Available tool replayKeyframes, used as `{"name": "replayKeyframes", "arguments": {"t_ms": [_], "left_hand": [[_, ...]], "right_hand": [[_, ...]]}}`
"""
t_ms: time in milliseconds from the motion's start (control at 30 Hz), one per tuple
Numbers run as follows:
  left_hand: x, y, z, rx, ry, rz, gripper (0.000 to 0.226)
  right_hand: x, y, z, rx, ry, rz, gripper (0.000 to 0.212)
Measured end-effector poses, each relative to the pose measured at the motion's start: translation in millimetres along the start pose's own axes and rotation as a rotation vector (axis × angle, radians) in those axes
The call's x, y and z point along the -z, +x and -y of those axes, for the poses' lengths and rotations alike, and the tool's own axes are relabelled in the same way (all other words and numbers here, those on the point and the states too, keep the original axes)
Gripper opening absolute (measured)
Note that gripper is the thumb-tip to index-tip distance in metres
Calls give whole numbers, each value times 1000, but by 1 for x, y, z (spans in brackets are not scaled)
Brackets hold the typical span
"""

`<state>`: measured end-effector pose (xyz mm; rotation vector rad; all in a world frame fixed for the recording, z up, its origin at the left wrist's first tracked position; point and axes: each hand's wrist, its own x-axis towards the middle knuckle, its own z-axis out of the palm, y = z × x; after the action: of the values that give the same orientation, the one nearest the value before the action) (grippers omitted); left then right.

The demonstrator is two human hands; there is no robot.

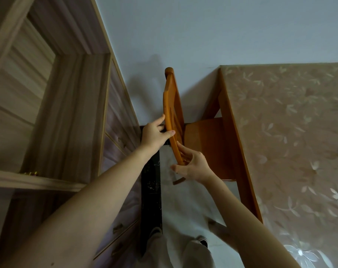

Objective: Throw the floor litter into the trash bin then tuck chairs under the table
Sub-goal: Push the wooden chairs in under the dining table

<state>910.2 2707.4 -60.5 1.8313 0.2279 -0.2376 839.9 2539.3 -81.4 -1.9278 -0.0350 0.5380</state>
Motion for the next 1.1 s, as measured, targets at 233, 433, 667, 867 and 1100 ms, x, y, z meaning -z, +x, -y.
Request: {"name": "replayKeyframes", "arguments": {"t_ms": [233,433,667,867,1100], "left_hand": [[1,2,3,-8,16,-4,79],[0,-7,0,-15,16,20,75],[-4,-43,-9,-50,122,-105,49],[17,-94,-50,-494,552,-96,53],[6,-159,-82,-850,899,-68,57]], "right_hand": [[-1,1,-1,5,-5,-10,89],[-3,-1,0,7,-15,-22,88],[2,-32,12,78,-127,-106,66],[35,-97,50,317,-385,-243,50],[75,-177,67,438,-733,-564,50]]}}
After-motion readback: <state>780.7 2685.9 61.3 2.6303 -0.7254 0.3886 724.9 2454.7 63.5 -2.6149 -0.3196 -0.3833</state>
